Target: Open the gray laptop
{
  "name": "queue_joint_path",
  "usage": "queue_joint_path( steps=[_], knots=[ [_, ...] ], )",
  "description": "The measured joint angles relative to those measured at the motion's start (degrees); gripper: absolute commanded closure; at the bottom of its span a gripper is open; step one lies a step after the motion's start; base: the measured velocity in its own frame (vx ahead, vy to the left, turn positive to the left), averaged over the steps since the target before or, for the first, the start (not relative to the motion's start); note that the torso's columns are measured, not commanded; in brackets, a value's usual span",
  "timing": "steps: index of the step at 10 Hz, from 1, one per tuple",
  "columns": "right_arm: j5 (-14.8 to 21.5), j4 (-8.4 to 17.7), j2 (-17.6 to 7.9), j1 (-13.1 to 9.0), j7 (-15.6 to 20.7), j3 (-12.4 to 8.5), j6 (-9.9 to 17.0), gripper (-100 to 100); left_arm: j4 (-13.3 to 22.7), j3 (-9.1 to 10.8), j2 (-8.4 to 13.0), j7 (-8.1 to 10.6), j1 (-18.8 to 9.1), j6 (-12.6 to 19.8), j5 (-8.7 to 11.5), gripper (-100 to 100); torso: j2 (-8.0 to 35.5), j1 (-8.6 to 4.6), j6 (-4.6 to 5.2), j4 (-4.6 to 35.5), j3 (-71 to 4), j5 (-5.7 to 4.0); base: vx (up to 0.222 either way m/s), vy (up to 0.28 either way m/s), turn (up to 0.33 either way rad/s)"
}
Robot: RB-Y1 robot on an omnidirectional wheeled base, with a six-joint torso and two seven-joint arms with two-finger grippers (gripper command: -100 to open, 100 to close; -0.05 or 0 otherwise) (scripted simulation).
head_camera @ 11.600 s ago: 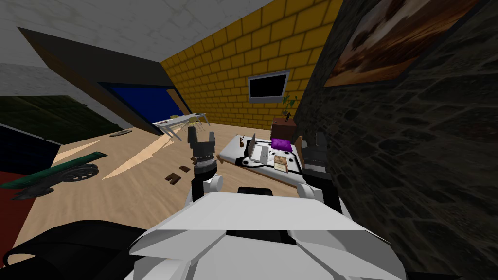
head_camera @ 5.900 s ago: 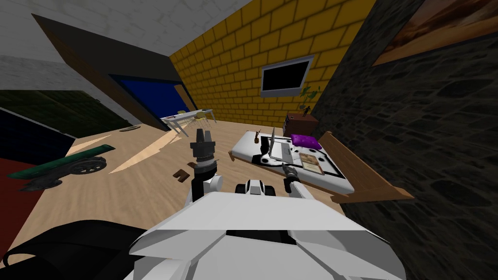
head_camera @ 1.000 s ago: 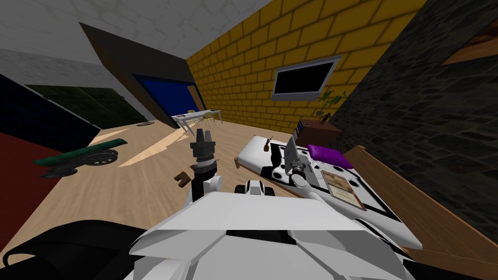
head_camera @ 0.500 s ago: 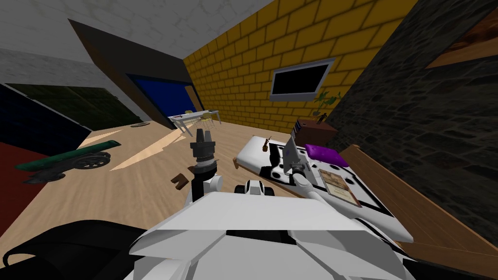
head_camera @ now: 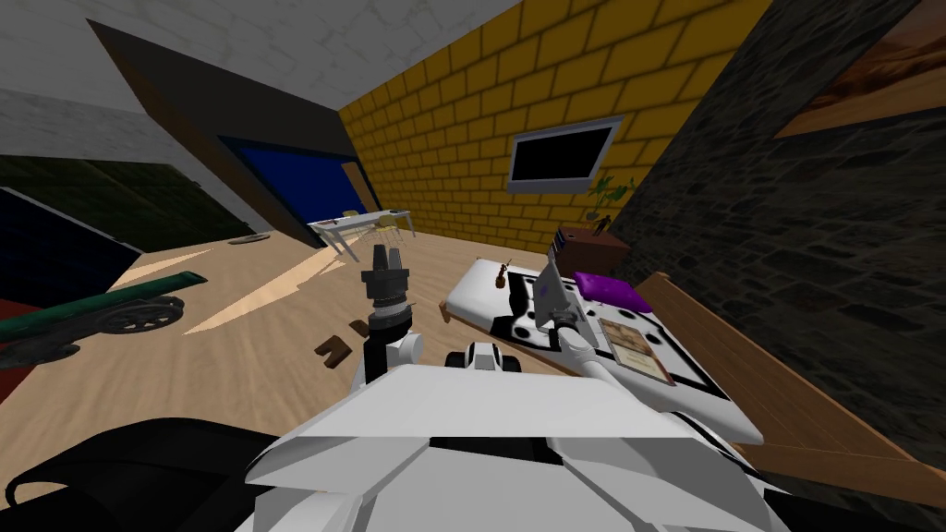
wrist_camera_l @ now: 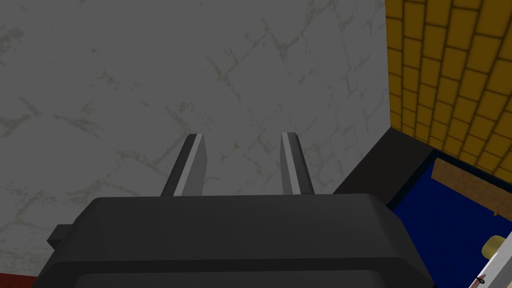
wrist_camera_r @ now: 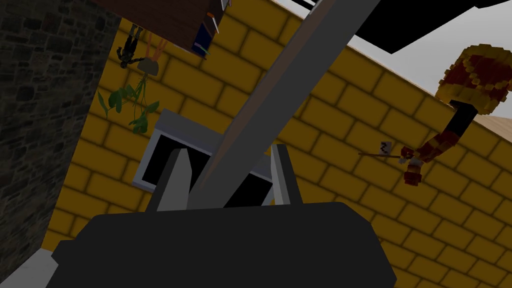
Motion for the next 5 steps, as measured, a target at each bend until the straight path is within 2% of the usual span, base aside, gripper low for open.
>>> queue_joint_path(
  steps=[1,3,5],
  knots=[
    [-0.9,0.8,-0.1,-0.2,0.8,0.0,-1.4,100,0.0,0.00,0.0,0.00,0.0,0.0,0.0,0,0.0,0.16,-0.17,0.1,0.1,0.02,-0.003,-0.015,0.000],
    [-3.5,0.4,-0.2,0.3,3.6,-0.2,-3.4,100,0.0,-0.01,0.0,0.00,0.0,0.0,0.0,0,0.1,0.42,-0.25,0.2,0.1,0.12,-0.001,-0.003,0.004],
    [-3.3,0.6,-0.2,0.2,5.0,0.0,-3.8,100,0.0,-0.01,0.0,0.00,0.0,0.0,0.0,0,0.1,0.40,-0.19,0.1,0.1,0.15,0.002,0.003,0.006]
  ],
)
